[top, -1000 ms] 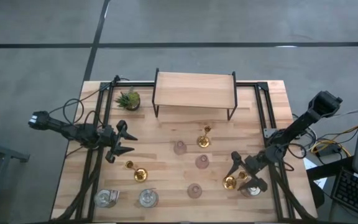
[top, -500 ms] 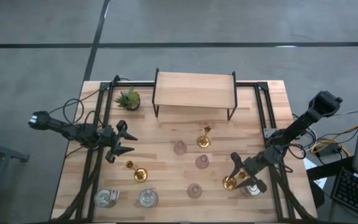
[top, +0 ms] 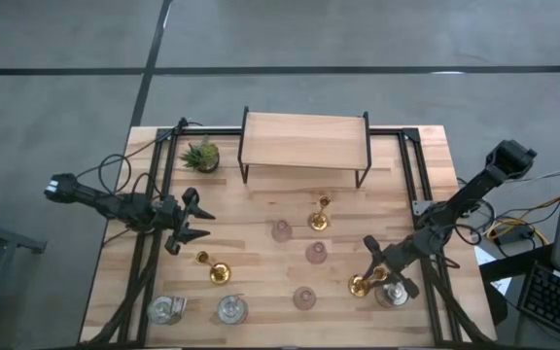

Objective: Pick & Place candle stick holders
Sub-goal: Put the bottom right gold candle holder on the shelf

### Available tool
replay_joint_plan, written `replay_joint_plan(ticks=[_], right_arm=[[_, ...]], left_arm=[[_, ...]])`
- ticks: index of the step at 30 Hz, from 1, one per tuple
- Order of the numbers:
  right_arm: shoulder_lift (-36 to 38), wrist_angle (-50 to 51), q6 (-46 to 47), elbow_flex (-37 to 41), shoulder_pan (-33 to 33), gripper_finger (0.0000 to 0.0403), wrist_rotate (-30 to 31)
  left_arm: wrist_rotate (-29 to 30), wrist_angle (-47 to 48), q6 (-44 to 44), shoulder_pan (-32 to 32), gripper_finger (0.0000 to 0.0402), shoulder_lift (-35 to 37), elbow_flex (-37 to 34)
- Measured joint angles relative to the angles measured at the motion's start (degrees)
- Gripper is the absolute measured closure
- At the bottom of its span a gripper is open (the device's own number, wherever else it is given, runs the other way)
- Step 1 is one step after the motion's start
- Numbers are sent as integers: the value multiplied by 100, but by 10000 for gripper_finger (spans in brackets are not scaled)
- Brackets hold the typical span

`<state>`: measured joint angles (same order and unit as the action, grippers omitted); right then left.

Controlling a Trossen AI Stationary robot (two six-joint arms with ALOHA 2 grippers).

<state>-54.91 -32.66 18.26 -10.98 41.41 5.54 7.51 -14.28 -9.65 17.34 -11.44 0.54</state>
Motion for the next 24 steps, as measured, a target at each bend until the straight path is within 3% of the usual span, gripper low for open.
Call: replay_joint_plan(ticks=[9,24], right_arm=[[475,396,-163,4,0,342,0],[504,404,-256,4,-4,385,66]], left_arm=[[2,0,-1,-1,183,0,-1],[0,0,-2,0,183,0,-2]])
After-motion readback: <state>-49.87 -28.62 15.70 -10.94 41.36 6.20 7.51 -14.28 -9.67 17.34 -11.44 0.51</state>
